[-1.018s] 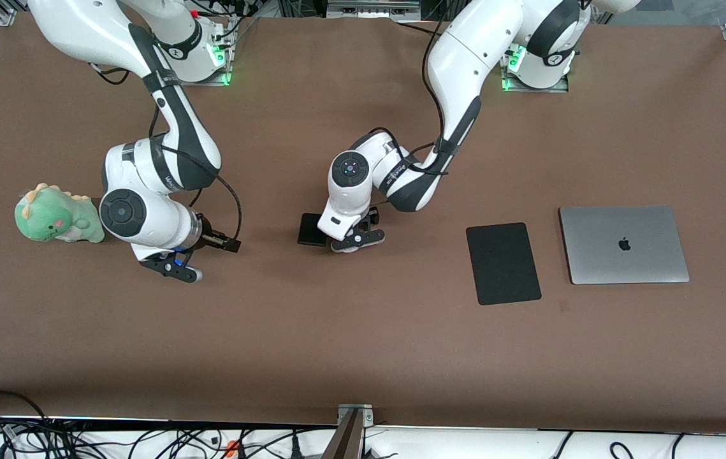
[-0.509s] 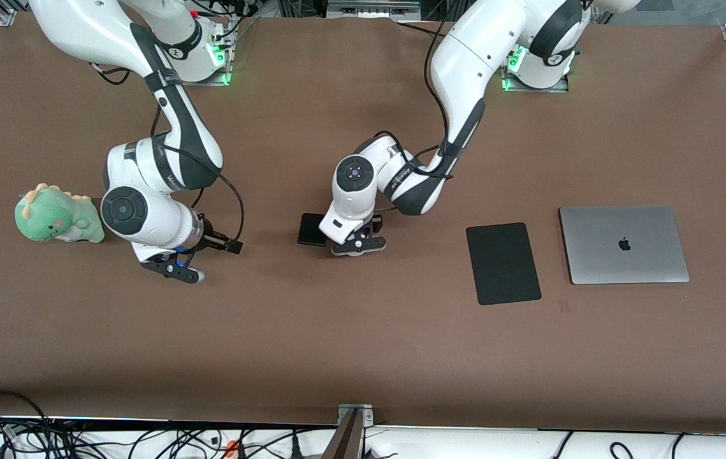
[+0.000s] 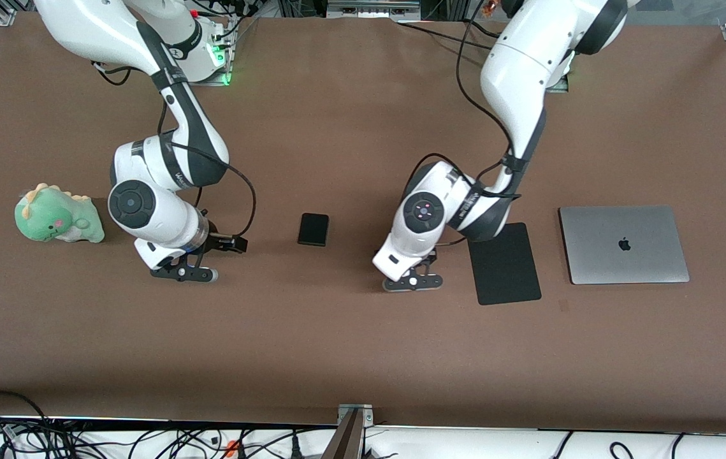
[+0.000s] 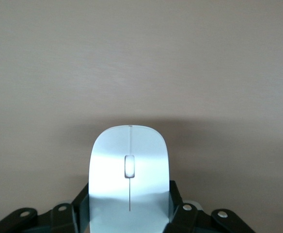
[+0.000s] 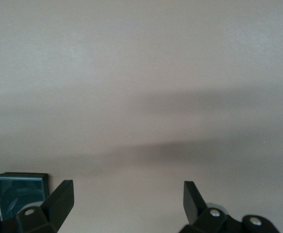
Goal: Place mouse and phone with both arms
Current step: 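Lift the mouse with the left gripper while the right gripper grasps the phone, then lower the mouse onto the black mouse pad and open the left gripper, then raise the left gripper away while the right gripper carries the phone toward the plush, then lower the black phone beside the green plush and open the right gripper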
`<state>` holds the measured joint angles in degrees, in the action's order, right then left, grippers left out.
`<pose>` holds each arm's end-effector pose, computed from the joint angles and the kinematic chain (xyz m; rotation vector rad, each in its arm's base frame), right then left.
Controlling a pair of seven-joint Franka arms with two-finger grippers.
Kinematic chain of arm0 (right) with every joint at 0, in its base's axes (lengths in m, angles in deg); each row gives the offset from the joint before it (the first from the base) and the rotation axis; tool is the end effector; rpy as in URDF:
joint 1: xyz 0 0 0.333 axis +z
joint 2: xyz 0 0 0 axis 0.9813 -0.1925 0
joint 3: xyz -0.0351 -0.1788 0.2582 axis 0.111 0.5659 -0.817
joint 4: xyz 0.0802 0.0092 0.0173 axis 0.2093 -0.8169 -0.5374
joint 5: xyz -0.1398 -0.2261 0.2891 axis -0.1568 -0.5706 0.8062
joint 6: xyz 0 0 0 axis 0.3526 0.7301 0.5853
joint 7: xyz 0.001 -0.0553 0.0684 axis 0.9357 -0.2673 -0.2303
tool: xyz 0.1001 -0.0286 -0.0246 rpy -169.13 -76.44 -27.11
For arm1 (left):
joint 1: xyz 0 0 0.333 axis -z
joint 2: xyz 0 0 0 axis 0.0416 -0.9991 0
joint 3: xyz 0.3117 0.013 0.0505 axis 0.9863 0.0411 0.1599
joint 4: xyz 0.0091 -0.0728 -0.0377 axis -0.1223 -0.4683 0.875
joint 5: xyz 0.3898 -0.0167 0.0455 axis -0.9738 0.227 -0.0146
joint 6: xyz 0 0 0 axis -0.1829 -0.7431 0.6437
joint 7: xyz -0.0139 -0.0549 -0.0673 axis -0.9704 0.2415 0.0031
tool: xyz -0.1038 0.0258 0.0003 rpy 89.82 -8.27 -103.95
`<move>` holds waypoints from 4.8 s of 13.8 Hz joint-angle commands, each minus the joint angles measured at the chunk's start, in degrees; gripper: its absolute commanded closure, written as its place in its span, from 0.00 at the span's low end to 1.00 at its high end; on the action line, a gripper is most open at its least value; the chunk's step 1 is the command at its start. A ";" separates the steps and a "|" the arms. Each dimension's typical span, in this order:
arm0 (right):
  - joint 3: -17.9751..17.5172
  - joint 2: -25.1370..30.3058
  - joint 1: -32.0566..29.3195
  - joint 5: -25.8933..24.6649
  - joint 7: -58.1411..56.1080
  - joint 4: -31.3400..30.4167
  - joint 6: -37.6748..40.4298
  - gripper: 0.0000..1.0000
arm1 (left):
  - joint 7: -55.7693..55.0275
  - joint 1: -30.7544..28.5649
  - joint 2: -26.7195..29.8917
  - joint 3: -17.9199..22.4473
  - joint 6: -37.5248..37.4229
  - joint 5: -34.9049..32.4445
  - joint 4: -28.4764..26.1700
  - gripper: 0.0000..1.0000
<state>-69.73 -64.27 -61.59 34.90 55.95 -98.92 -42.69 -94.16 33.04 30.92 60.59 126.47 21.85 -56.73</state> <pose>0.6354 0.2103 0.3036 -3.1235 0.1189 0.0932 0.6344 -0.3977 0.2209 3.0987 0.1250 -0.0098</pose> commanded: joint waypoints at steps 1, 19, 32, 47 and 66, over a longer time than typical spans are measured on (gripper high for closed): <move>0.20 -0.65 2.89 -0.60 2.57 -0.29 -2.46 0.00 | 5.44 -3.39 9.07 -0.79 0.80 0.11 -12.95 0.98; 0.73 -10.85 17.67 -4.20 25.79 -0.99 -15.83 0.00 | 30.25 -20.19 16.13 -0.79 10.12 0.02 -32.94 0.86; 1.17 -12.17 19.16 -7.37 25.53 -5.21 -22.16 0.30 | 29.99 -23.53 22.45 -0.79 0.48 1.60 -27.60 0.00; 1.78 -4.80 1.07 -1.39 -5.48 0.44 2.01 0.85 | 29.29 -24.59 42.82 -0.18 -33.11 -1.20 -13.16 0.00; 7.94 3.30 -13.62 -1.04 -25.27 -30.53 -34.82 0.00 | 28.66 -26.69 47.06 -0.09 -35.76 -1.56 -14.04 0.00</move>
<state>-60.94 -61.77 -74.36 32.81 32.56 -129.12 -77.22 -67.63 6.85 78.59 60.86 91.33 21.19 -72.43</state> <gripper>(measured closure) 0.150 0.000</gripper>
